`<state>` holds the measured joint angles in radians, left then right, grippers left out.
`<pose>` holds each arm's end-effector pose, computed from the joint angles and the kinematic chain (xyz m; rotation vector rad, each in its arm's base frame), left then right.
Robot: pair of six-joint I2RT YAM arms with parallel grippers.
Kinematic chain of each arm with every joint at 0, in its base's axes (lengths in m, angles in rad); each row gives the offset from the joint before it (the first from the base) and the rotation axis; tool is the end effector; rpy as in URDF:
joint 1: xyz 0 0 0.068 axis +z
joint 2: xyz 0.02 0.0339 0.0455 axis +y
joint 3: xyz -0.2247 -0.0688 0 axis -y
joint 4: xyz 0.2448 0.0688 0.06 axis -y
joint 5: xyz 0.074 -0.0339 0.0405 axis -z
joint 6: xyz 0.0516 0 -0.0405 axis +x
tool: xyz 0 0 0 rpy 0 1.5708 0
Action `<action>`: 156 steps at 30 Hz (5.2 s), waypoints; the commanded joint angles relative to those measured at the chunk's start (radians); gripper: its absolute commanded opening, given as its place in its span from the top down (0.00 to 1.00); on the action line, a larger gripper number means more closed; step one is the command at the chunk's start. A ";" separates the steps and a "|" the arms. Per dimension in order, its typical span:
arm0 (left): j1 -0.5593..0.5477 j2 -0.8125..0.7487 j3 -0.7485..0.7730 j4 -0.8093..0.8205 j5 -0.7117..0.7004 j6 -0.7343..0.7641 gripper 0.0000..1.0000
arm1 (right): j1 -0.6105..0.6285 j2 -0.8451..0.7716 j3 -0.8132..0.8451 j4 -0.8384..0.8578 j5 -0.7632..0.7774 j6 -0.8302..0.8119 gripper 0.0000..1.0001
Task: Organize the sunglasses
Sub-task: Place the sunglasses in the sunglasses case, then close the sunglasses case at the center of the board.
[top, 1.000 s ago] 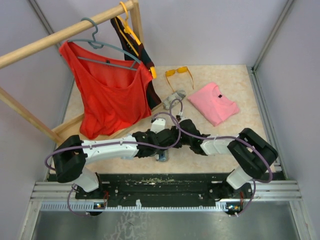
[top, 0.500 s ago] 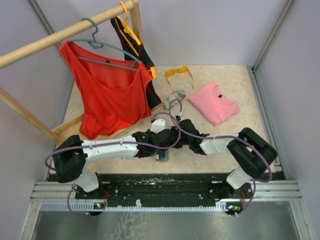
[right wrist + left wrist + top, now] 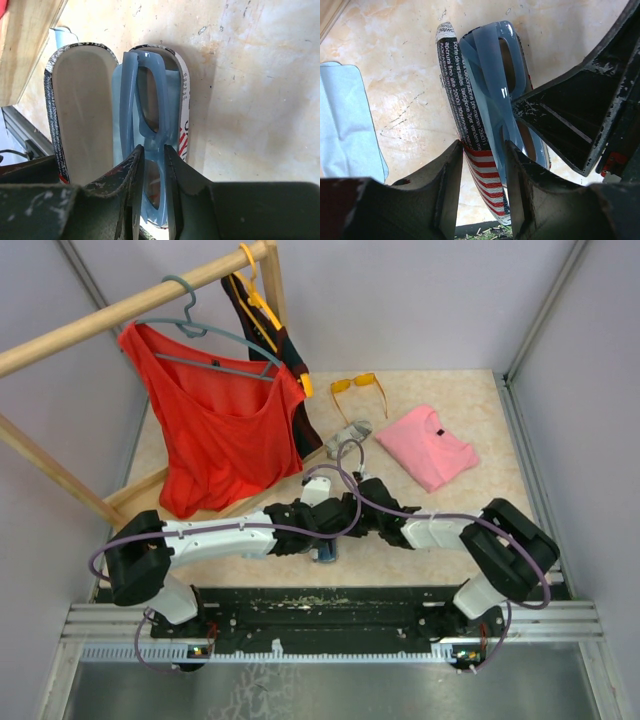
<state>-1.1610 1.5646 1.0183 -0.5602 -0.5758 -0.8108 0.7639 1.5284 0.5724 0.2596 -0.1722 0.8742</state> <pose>0.1499 -0.2745 0.1574 0.2542 2.4070 -0.0812 0.2080 0.2115 0.0926 0.0368 2.4834 0.9935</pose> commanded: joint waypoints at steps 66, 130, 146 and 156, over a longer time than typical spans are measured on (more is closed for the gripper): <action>-0.005 -0.035 -0.039 0.120 0.064 0.015 0.54 | 0.024 0.029 0.078 -0.088 0.091 -0.095 1.00; 0.004 -0.024 -0.129 0.392 0.214 0.068 0.38 | 0.031 0.055 0.041 0.012 0.013 -0.044 1.00; 0.019 -0.322 -0.174 0.308 0.064 0.097 0.37 | 0.029 -0.154 0.041 -0.199 0.279 -0.164 0.89; 0.280 -0.579 -0.298 0.167 0.069 0.070 0.36 | 0.073 -0.224 0.120 -0.288 0.230 -0.375 0.50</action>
<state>-0.9638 1.0744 0.7525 -0.3134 -0.4915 -0.7296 0.7902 1.3193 0.6155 0.0113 0.0689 0.5995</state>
